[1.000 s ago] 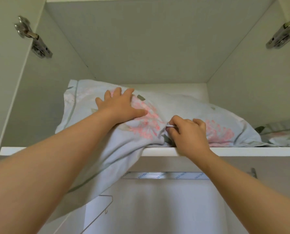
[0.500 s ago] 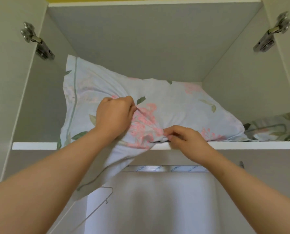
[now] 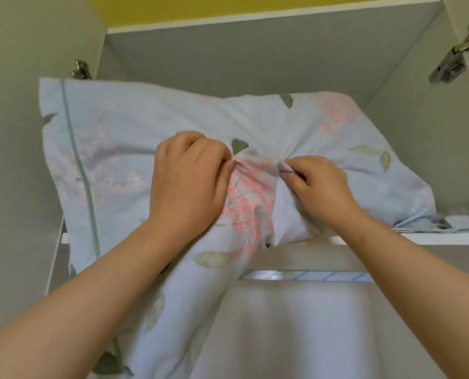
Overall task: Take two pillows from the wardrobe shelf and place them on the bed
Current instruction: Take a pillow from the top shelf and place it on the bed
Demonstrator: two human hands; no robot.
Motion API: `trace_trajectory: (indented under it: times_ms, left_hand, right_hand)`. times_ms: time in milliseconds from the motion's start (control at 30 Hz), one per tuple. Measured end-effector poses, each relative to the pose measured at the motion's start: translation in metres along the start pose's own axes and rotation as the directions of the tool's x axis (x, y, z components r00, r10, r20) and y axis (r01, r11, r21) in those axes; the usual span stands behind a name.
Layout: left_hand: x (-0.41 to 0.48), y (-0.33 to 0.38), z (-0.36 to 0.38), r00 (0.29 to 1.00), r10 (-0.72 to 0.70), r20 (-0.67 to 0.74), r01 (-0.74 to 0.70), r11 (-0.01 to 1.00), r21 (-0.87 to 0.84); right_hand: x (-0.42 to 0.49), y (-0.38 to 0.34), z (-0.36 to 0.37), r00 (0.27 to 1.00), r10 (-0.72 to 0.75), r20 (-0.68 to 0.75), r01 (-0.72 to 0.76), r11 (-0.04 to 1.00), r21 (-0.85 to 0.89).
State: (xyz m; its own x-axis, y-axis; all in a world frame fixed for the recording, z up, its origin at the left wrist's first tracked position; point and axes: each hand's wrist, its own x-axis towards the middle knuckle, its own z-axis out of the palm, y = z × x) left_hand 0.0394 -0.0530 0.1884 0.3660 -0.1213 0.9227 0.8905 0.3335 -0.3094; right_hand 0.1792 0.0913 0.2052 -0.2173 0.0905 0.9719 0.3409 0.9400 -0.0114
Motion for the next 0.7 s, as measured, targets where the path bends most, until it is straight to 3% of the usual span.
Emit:
trace_trajectory:
  times_ms: [67,167,300,367,500,567,667,700]
  left_hand:
    - [-0.006,-0.008,0.006,0.981,-0.08,0.174,0.079,0.997,0.01]
    - [-0.01,-0.017,0.008,0.87,-0.259,0.42,0.297,0.954,-0.028]
    - [0.02,-0.019,0.012,0.793,-0.374,0.481,0.445,0.895,-0.036]
    - [0.048,-0.021,0.016,0.758,-0.427,0.494,0.447,0.89,0.083]
    - [0.084,-0.015,0.027,0.647,-0.455,0.612,0.289,0.889,0.356]
    - [0.094,-0.013,0.033,0.536,-0.486,0.69,0.365,0.871,0.329]
    - [0.092,-0.016,0.033,0.295,-0.461,0.837,0.621,0.758,0.198]
    - [0.087,-0.019,0.031,0.257,-0.462,0.849,0.654,0.73,0.199]
  right_hand:
    - [0.0,-0.004,0.006,0.999,0.001,0.033,-0.003,0.999,0.055]
    - [-0.001,-0.008,0.01,0.999,0.027,0.043,-0.032,0.992,0.125]
    - [-0.006,0.0,0.001,0.994,0.084,0.064,-0.102,0.923,0.372]
    - [-0.008,0.008,-0.005,0.989,0.137,0.06,-0.149,0.859,0.49]
    - [-0.015,0.016,-0.017,0.985,0.168,0.026,-0.152,0.804,0.575]
    - [-0.02,0.014,-0.022,0.985,0.171,0.008,-0.143,0.793,0.592]
    - [-0.026,0.011,-0.025,0.988,0.156,-0.011,-0.121,0.808,0.576]
    - [-0.028,0.011,-0.025,0.988,0.156,-0.011,-0.123,0.818,0.561]
